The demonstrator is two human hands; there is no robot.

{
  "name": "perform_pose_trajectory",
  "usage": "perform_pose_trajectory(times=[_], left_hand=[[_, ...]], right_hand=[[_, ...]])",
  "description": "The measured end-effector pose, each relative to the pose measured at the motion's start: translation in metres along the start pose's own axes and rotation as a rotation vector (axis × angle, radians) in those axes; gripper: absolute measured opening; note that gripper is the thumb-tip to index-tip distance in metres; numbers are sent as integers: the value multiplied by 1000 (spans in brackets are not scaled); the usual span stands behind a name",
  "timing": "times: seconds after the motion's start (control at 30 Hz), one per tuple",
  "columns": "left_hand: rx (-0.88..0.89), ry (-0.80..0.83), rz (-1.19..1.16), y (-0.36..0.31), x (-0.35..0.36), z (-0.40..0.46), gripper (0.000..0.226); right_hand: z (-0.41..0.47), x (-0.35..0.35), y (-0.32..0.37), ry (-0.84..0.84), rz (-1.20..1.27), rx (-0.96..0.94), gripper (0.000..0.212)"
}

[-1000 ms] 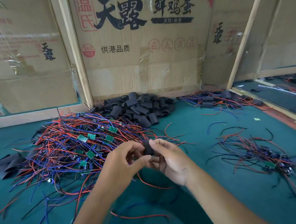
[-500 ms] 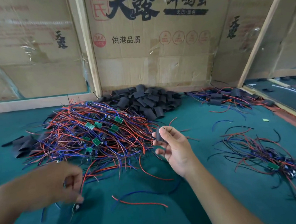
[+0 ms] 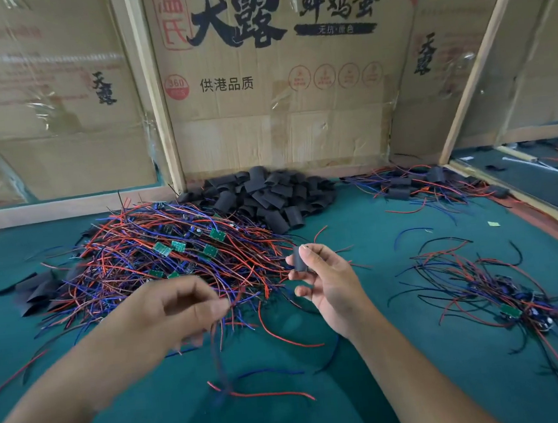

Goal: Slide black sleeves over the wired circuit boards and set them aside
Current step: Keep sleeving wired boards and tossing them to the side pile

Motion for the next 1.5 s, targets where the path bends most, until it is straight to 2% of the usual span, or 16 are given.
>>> perform_pose_trajectory(times=[0.1, 0.2, 0.23, 0.33, 0.47, 0.63, 0.77, 0.9, 1.07, 1.13, 1.3, 1.5], left_hand=[[15, 4, -367, -18, 15, 13, 48], [63, -27, -702, -19, 28, 29, 21], [62, -56, -778, -16, 31, 33, 16], [2, -165, -900, 1, 38, 40, 23], [-31, -229, -964, 16, 39, 41, 20], [11, -276, -980, 17, 35, 37, 11], [118, -403, -855, 13, 30, 29, 10], [222, -438, -844, 9, 21, 28, 14], [262, -472, -889, 11, 7, 29, 8], [269, -463, -941, 13, 4, 31, 6], [243, -437, -1103, 20, 6, 34, 11], [218, -440, -1142, 25, 8, 36, 13]], right_hand=[[1, -3, 2, -11, -3, 4, 19], [1, -4, 2, -4, 8, 2, 19], [1, -4, 2, 4, 11, -2, 20], [2, -6, 3, 15, 21, -10, 21], [5, -10, 3, 5, 31, -9, 19], [5, -8, 2, 8, 7, 4, 25], [3, -6, 4, 20, -3, -3, 31], [2, 4, 1, 130, -123, -68, 34], [-4, 18, -5, 247, -542, -195, 23], [-7, 21, -8, 266, -639, -204, 21], [-13, 35, -11, 358, -577, -176, 27], [-24, 49, -17, 506, -571, -132, 27]])
Point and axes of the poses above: each hand's wrist, its own z-axis towards the middle knuckle, its own x-axis out of the palm, y = z × x, the point moved 5 cm from there along z, towards the middle knuckle, and after that the axes turned 1 degree about y, right-handed, at the moved point
